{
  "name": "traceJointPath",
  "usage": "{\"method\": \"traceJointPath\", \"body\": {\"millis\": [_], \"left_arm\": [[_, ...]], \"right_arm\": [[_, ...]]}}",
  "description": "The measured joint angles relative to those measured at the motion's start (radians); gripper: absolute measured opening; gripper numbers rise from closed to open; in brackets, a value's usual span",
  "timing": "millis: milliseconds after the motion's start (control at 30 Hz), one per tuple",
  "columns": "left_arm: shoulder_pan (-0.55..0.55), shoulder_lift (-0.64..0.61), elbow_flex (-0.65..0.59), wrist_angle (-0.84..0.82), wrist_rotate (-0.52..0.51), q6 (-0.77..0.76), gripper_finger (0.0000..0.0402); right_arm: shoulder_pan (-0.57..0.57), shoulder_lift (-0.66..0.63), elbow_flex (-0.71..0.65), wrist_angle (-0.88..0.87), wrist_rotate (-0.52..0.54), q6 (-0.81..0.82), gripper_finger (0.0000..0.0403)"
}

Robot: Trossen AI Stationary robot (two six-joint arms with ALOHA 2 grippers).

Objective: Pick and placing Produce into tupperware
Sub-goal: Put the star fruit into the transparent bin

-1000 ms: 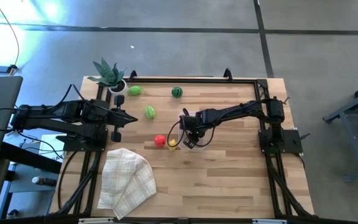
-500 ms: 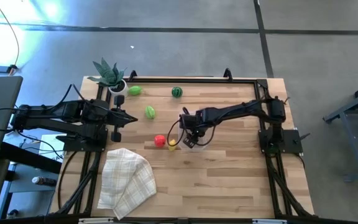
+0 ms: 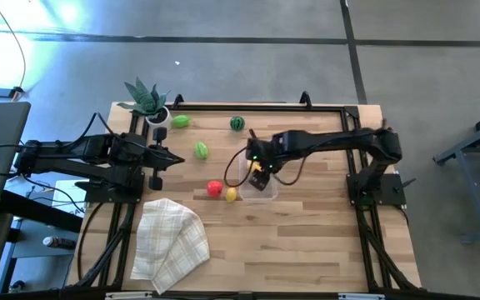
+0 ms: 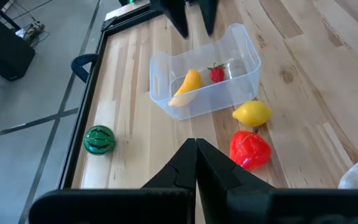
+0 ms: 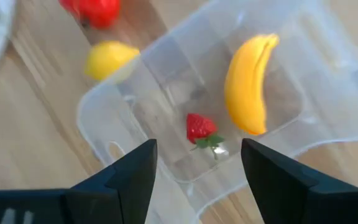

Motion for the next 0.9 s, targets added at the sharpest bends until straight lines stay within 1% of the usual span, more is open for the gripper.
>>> {"method": "traceJointPath", "body": {"millis": [100, 233, 333, 400, 500, 600, 700, 800, 900], "left_arm": [[0.000, 0.000, 0.000, 0.000, 0.000, 0.000, 0.0001], [0.000, 0.000, 0.000, 0.000, 0.000, 0.000, 0.0001], [0.000, 0.000, 0.000, 0.000, 0.000, 0.000, 0.0001], [0.000, 0.000, 0.000, 0.000, 0.000, 0.000, 0.0001], [0.000, 0.000, 0.000, 0.000, 0.000, 0.000, 0.0001], [0.000, 0.000, 0.000, 0.000, 0.000, 0.000, 0.0001], [0.000, 0.000, 0.000, 0.000, 0.000, 0.000, 0.0001], [0.000, 0.000, 0.000, 0.000, 0.000, 0.000, 0.0001], [0.000, 0.000, 0.000, 0.000, 0.000, 0.000, 0.0001]], "right_arm": [[0.014, -0.084, 0.001, -0.003, 0.078, -0.005, 0.0210], [0.071, -0.198, -0.021, -0.009, 0.273, -0.040, 0.0189], [0.121, -0.284, -0.077, -0.011, 0.391, -0.022, 0.0176], [0.155, -0.346, -0.142, -0.012, 0.439, 0.015, 0.0172], [0.200, -0.454, -0.273, 0.011, 0.470, 0.083, 0.0170], [0.237, -0.578, -0.406, 0.083, 0.477, 0.080, 0.0170], [0.254, -0.705, -0.485, 0.145, 0.482, 0.005, 0.0170], [0.257, -0.819, -0.523, 0.142, 0.516, -0.107, 0.0170], [0.257, -0.924, -0.541, 0.109, 0.528, -0.203, 0.0170]]}}
